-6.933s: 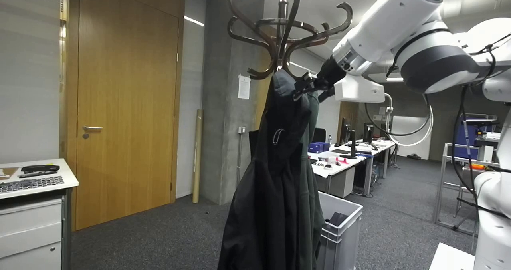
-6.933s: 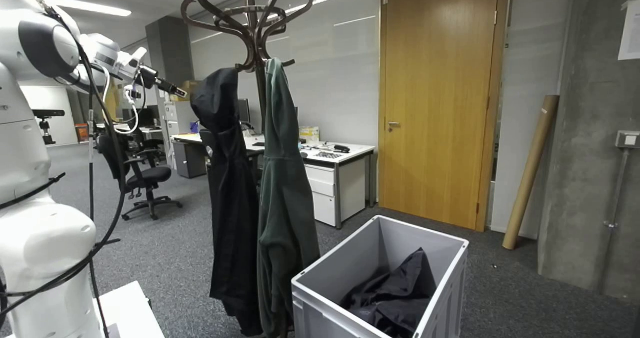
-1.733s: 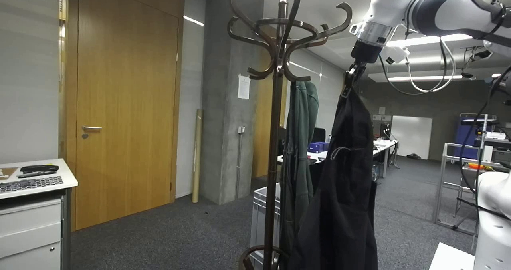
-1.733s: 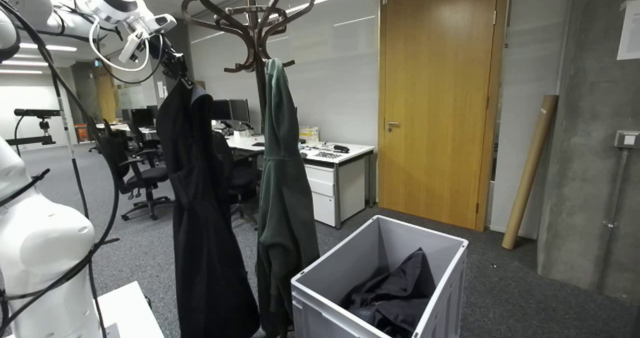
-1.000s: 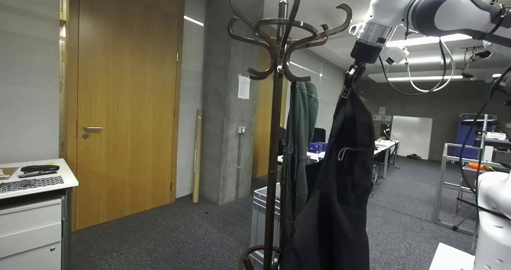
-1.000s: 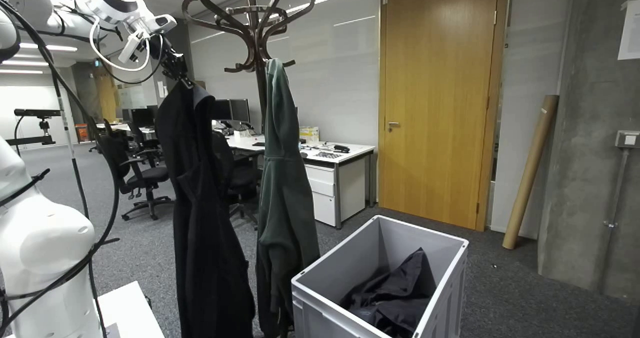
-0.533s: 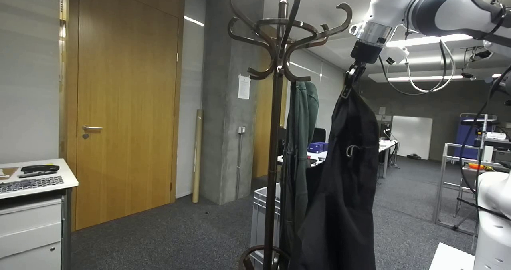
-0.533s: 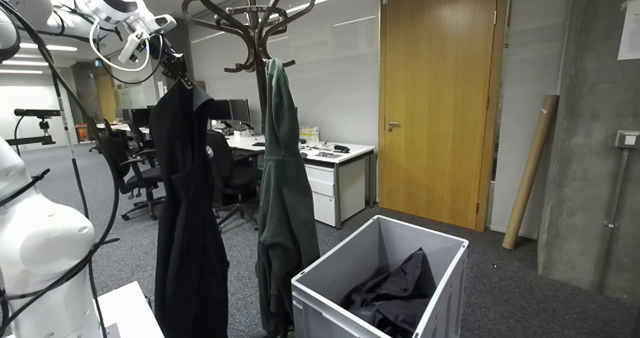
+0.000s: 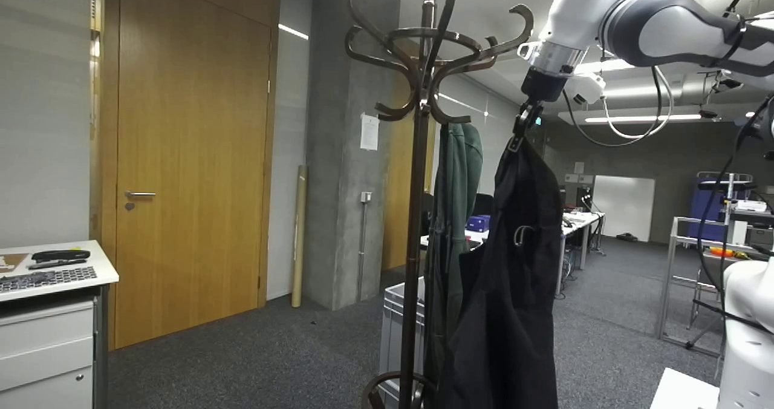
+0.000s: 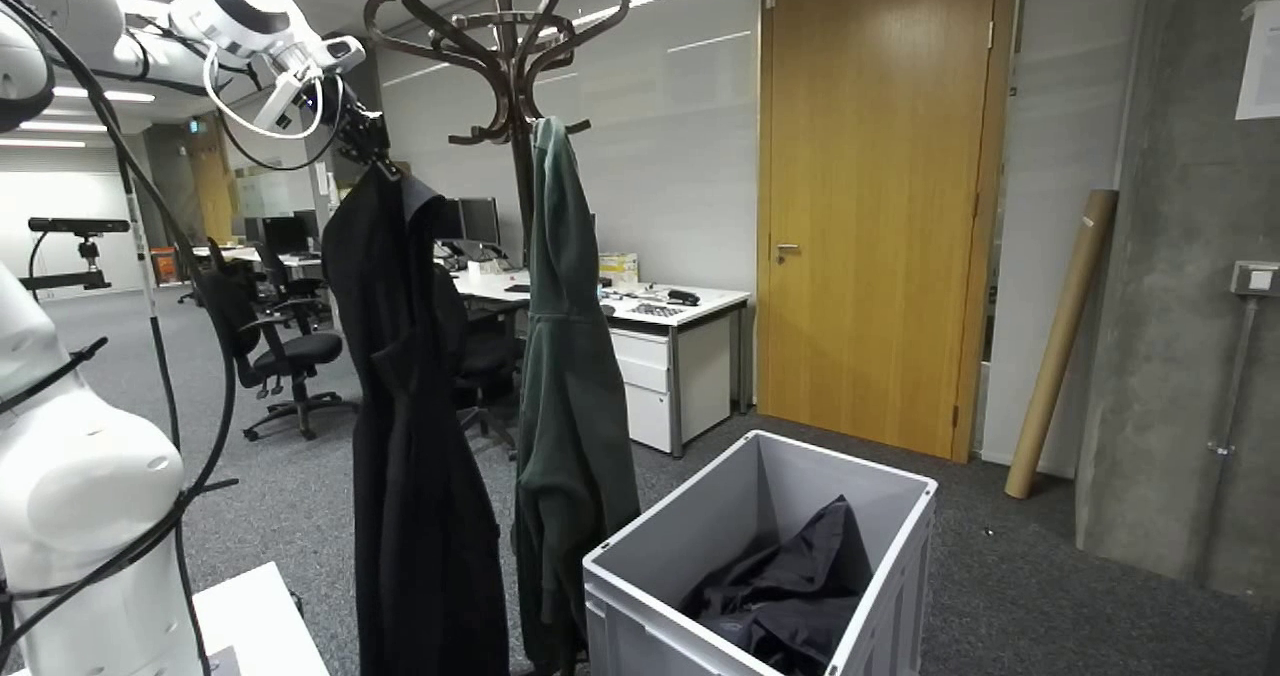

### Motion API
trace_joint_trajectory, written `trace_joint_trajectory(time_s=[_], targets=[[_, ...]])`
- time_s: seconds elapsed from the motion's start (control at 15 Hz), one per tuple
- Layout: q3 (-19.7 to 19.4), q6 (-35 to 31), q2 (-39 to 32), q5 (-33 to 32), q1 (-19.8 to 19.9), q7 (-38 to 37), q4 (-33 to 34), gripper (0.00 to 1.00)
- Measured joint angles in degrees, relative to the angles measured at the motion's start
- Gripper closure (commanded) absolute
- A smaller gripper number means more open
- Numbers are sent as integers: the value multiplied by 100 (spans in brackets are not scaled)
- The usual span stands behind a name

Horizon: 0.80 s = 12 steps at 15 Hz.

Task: Move the cloth to the right

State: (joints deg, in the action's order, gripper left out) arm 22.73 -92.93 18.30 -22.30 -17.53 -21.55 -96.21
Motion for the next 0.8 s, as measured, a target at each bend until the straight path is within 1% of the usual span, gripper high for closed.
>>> trace_joint_trajectory(time_s=[0.2,0.4,0.8], targets=[[-30,-260,-2,-129,123,486,103,100],[-110,-491,-2,-145,130,1009,244,100],[-293,-880,-5,34,121,2220,433,100]])
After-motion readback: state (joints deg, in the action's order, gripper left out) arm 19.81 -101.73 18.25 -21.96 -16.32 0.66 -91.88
